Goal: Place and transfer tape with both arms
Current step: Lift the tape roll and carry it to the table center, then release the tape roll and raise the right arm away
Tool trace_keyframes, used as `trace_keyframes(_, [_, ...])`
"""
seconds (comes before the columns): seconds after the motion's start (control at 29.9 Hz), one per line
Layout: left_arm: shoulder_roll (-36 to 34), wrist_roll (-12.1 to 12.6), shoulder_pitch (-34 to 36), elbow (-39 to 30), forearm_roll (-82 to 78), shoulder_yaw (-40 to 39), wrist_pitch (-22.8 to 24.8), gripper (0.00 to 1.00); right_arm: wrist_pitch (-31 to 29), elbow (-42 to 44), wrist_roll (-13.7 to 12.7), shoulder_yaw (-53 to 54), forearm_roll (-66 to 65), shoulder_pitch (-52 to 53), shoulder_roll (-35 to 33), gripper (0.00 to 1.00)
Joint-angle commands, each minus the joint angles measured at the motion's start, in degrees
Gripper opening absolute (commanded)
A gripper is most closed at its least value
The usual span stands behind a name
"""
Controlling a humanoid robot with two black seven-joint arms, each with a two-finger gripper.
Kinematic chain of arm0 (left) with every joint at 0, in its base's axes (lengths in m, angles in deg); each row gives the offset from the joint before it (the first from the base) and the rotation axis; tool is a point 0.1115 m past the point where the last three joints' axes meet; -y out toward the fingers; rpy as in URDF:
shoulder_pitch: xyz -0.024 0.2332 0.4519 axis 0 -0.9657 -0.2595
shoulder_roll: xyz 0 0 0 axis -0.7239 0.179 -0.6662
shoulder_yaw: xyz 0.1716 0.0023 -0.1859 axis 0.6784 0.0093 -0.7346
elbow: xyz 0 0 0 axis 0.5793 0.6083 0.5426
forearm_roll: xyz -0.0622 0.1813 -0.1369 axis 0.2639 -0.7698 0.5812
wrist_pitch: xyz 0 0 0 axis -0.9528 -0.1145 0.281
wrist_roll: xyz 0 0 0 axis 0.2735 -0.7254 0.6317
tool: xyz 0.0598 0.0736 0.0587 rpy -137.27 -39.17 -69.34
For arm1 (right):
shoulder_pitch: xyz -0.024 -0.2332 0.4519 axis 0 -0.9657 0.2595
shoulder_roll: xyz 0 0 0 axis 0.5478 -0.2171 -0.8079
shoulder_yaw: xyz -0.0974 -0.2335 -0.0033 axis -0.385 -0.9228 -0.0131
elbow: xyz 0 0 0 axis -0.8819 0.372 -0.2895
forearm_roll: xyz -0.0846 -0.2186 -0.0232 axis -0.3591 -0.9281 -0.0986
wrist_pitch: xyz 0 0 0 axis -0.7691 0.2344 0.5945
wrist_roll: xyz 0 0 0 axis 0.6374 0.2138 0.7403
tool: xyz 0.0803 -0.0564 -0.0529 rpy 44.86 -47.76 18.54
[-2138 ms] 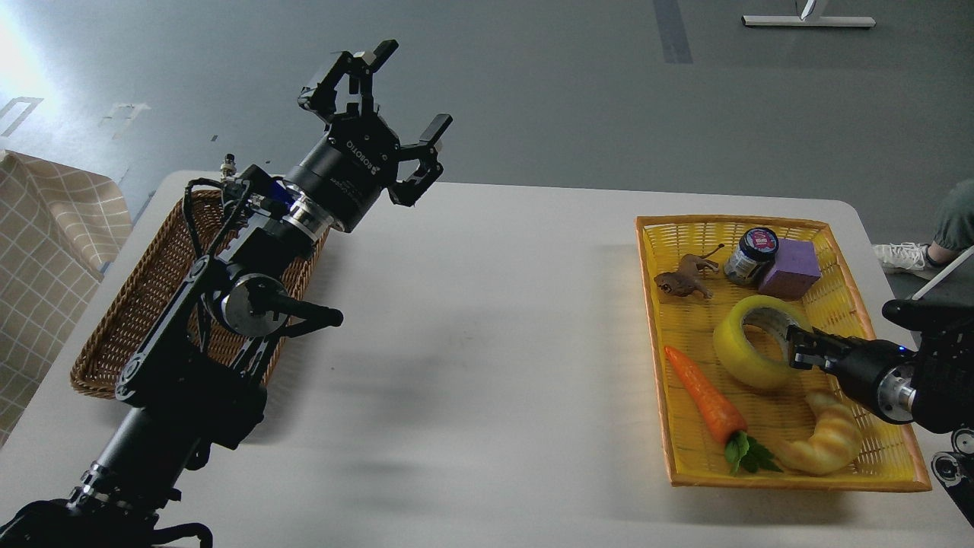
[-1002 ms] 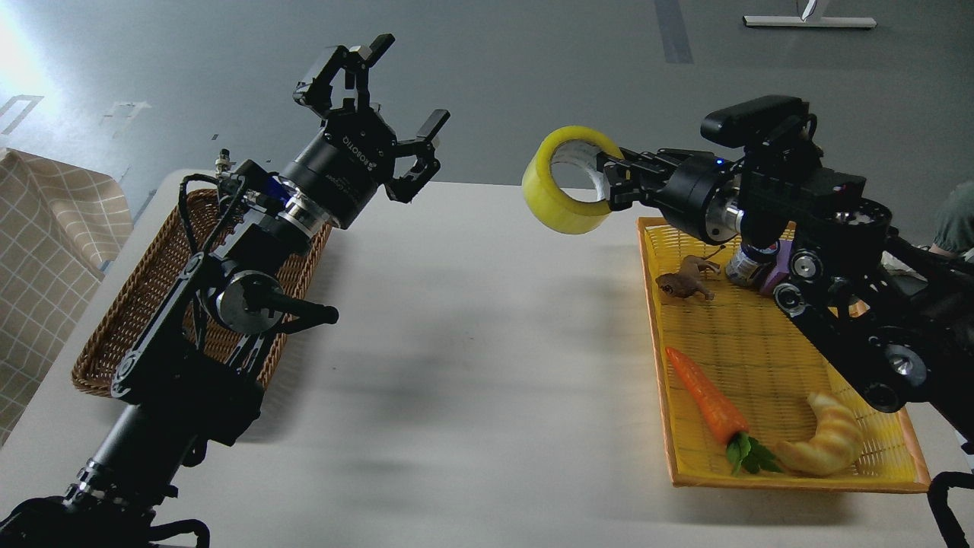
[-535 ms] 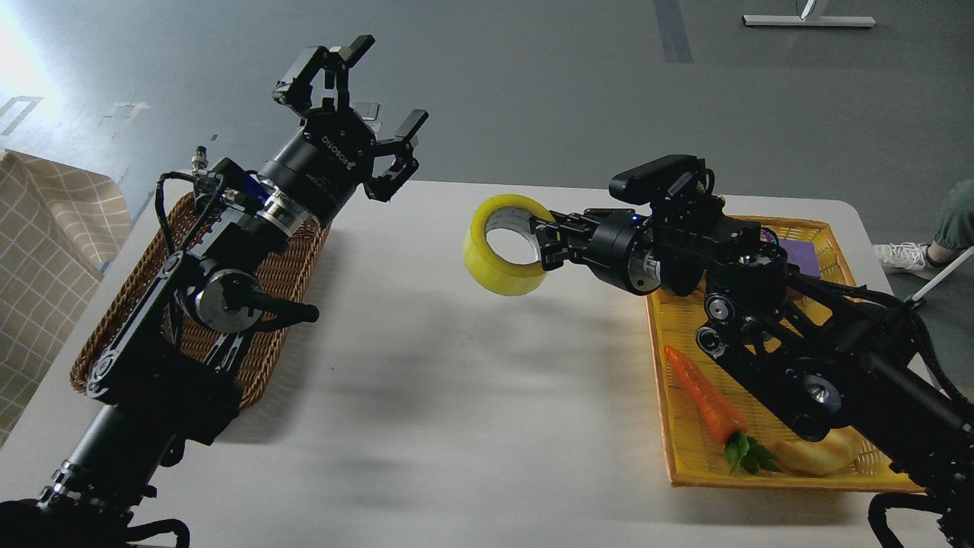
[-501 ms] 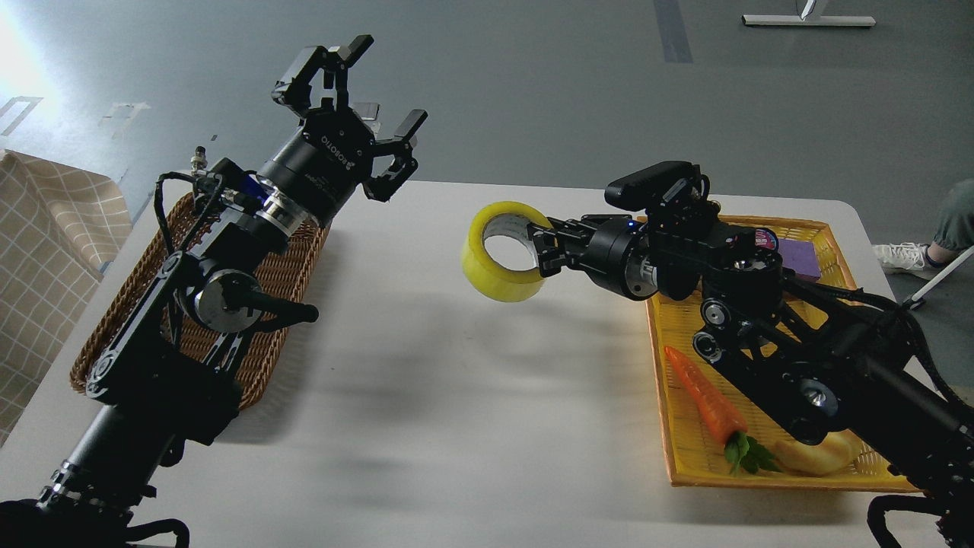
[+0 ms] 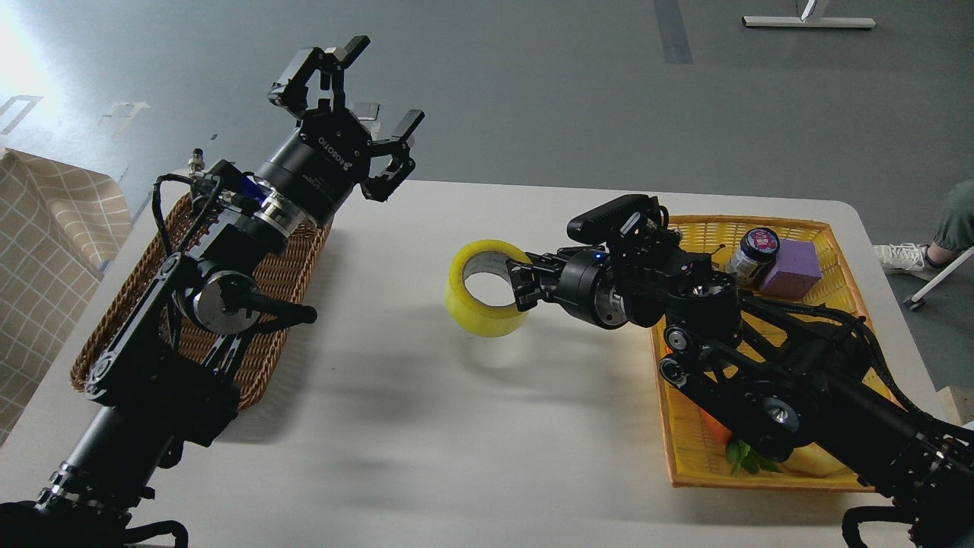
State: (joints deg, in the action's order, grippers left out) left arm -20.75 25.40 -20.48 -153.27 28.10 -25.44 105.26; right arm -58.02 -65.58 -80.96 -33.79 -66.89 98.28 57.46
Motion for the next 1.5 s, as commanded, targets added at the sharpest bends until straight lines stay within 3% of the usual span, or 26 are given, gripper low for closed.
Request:
trace_keyframes(0.0, [0.0,0.0,0.06,0.0,0.0,0.01,0.0,0.98,0.0,3.38,0.01,-0.55,-0.09,0.08,1.98,0.17])
trace_keyframes(0.47, [-0.8,-0.09,0.15,0.0,0.17,-0.26,0.09,0.98,0.0,10.85,0.01,-3.9,-0.09,0.6,5.14,0.16])
trace_keyframes(0.8, [-0.97,-0.09,0.15,0.0,0.26,-0.96,0.35,0.98,0.0,11.47,-0.16,-3.81,-0.18,0.96,5.14,0.19])
trace_keyframes(0.87, [-0.97,-0.09,0.15,0.0,0.35,-0.96,0.71,0.98,0.0,12.17,-0.08,-3.28,-0.09,1.22,5.14,0.24])
trace_keyframes(0.9, [-0.97,-0.09,0.07,0.0,0.35,-0.96,0.88,0.98,0.0,12.53,-0.08,-3.28,-0.09,1.57,5.14,0.35])
trace_keyframes(0.94, [-1.06,-0.09,0.06,0.0,0.35,-0.96,1.06,0.98,0.0,12.62,-0.08,-3.19,-0.01,1.75,5.14,0.56])
trace_keyframes(1.04, [-1.32,-0.09,0.06,0.0,0.26,-0.96,1.15,0.98,0.0,12.62,0.1,-3.11,0.08,1.84,5.14,0.89])
trace_keyframes(1.1, [-1.76,-0.09,0.06,0.0,0.26,-0.87,1.32,0.98,0.0,12.53,0.1,-3.02,0.17,1.75,5.14,0.95])
trace_keyframes(1.47, [-2.38,-0.09,-0.11,0.0,0.35,-1.05,1.67,0.98,10.85,10.69,0.1,0.23,0.52,4.37,5.14,0.96])
